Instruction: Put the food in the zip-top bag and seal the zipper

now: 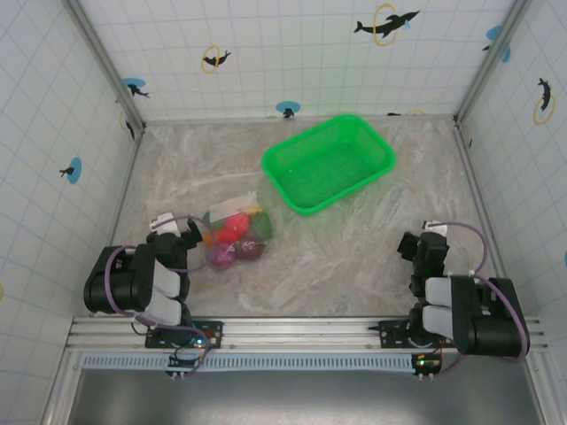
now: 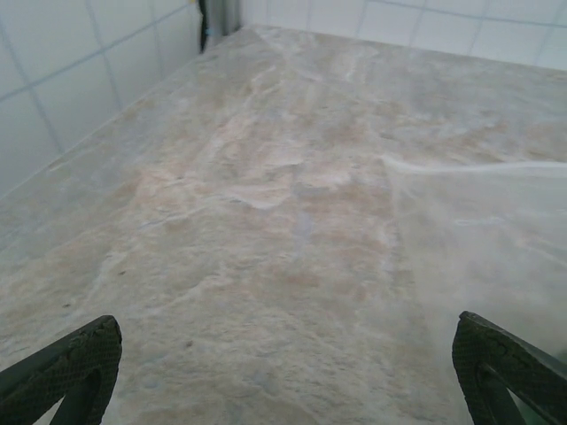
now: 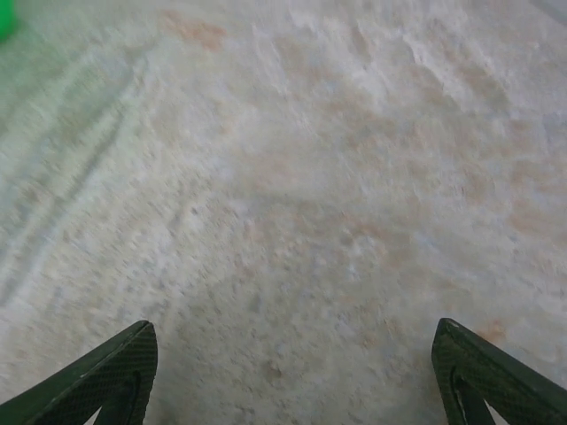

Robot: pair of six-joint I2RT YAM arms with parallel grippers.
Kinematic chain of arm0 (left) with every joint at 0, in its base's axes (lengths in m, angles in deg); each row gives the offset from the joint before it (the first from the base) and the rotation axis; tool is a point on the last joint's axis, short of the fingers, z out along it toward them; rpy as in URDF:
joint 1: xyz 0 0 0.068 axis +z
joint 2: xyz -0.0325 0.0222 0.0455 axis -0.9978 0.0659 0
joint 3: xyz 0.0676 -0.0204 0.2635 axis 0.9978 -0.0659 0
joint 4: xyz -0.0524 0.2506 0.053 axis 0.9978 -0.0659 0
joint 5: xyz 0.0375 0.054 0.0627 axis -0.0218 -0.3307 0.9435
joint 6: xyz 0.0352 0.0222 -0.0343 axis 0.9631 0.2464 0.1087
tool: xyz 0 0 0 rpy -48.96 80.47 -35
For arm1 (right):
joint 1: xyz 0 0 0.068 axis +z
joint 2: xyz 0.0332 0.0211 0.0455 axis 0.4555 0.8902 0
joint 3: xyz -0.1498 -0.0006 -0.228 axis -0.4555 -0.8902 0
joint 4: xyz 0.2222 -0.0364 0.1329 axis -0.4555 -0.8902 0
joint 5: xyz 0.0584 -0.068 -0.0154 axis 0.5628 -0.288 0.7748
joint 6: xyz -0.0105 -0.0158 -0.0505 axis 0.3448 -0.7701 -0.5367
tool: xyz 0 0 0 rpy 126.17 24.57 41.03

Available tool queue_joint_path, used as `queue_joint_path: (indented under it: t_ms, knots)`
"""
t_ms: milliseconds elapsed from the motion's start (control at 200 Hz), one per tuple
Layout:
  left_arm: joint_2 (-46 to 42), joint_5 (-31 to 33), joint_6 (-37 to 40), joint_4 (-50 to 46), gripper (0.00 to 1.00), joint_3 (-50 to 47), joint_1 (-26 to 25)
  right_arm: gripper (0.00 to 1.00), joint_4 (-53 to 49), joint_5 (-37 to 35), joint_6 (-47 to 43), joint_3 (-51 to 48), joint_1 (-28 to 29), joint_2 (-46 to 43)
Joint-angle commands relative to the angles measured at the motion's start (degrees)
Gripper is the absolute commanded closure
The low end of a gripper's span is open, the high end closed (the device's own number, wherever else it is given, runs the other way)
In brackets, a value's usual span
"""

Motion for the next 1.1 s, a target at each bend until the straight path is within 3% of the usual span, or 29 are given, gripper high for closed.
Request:
queue_joint_path:
  t_ms: [0, 175, 205, 240, 315, 385, 460, 550, 655, 756, 831, 1096]
  knots:
    - [0.69, -8.34, 1.62, 2.38, 0.02, -0.63, 1.00, 0.17, 17.21, 4.67, 1.45, -4.13, -1.22, 1.06]
    - [0.69, -7.97, 1.80, 1.71, 0.02, -0.29, 1.08, 0.16, 32.41, 9.35, -2.17, -5.03, -0.68, 11.85]
    - [0.78, -7.97, 1.77, 1.91, 0.02, -0.25, 1.05, 0.01, 34.09, 10.27, -4.02, -4.73, 0.45, 14.69]
    - [0.81, -7.92, 1.81, 1.92, 0.02, -0.29, 1.12, 0.00, 37.15, 9.10, -5.76, -3.81, 2.04, 17.54]
    - [0.91, -7.91, 1.87, 2.30, 0.02, -0.24, 0.96, 0.00, 25.21, 3.33, -6.53, 0.26, 4.64, 15.40]
    - [0.77, -7.76, 1.91, 1.97, 0.02, -0.27, 0.97, 0.00, 32.62, 3.35, -6.73, -1.42, 4.58, 17.68]
    - [0.87, -7.83, 1.91, 2.12, 0.02, -0.26, 0.95, 0.00, 26.85, 3.33, -6.55, -0.20, 4.64, 15.76]
    - [0.76, -7.95, 2.01, 1.95, 0.03, -0.23, 0.99, 0.00, 28.99, 2.82, -6.57, -0.70, 4.86, 16.26]
    - [0.71, -14.68, 4.27, 4.53, 0.02, -1.60, 0.97, 0.00, 28.49, 3.71, -6.34, -0.53, 4.42, 16.25]
    - [0.81, -15.29, 4.02, 4.12, 0.02, -1.28, 1.21, 0.00, 28.10, 3.96, -6.38, -0.49, 4.33, 16.15]
    - [0.94, -8.09, 1.28, 2.41, 0.02, -0.22, 1.31, 0.00, 27.85, 3.90, -6.39, -0.36, 4.33, 16.03]
    - [0.58, -6.77, 1.94, 1.88, 0.02, -0.32, 0.73, 0.00, 27.90, 3.92, -6.39, -0.36, 4.33, 16.03]
